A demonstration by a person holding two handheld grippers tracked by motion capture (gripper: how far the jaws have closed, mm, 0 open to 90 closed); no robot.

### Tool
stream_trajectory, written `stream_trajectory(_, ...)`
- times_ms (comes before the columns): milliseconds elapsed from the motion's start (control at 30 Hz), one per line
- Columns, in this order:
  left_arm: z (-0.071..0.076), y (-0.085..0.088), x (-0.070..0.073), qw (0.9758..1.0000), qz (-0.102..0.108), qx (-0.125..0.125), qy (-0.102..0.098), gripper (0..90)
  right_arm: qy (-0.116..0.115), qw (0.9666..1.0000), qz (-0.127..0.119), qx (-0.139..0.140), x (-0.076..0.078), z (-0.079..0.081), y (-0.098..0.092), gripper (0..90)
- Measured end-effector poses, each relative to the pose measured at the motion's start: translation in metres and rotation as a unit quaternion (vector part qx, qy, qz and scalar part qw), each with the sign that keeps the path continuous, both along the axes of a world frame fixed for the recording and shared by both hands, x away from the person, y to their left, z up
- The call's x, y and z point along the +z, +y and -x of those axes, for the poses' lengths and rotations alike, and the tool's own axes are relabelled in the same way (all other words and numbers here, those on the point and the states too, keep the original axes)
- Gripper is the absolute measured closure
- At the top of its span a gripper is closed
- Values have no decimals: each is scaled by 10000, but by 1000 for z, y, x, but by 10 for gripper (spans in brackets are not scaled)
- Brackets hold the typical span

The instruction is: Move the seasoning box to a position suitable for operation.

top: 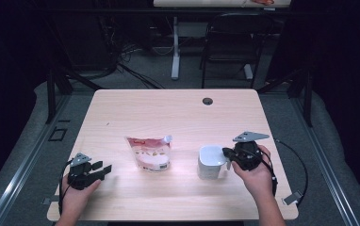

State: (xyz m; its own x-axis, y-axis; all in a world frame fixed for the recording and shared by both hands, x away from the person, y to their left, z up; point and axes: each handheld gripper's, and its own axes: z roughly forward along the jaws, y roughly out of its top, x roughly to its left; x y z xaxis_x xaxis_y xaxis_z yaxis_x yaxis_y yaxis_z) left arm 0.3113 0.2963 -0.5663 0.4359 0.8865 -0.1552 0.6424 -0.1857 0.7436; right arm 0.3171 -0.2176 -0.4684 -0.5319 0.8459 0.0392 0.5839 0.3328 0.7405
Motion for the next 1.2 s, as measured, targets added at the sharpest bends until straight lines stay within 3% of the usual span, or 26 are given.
stream_trajectory(700,0,0,0,10000,13,2,-25,514,26,9996,-288,-72,-3,1,-6,900)
stream_trajectory(1067,0,-1,1,10000,6,-10,-30,514,123,9961,-851,-195,-9,0,-15,900)
stream_trajectory(1167,0,-1,1,10000,5,-14,-35,515,226,9928,-1152,-239,-12,-1,-21,900)
stream_trajectory(1200,0,-1,1,10000,5,-14,-35,514,226,9928,-1152,-239,-12,-1,-21,900)
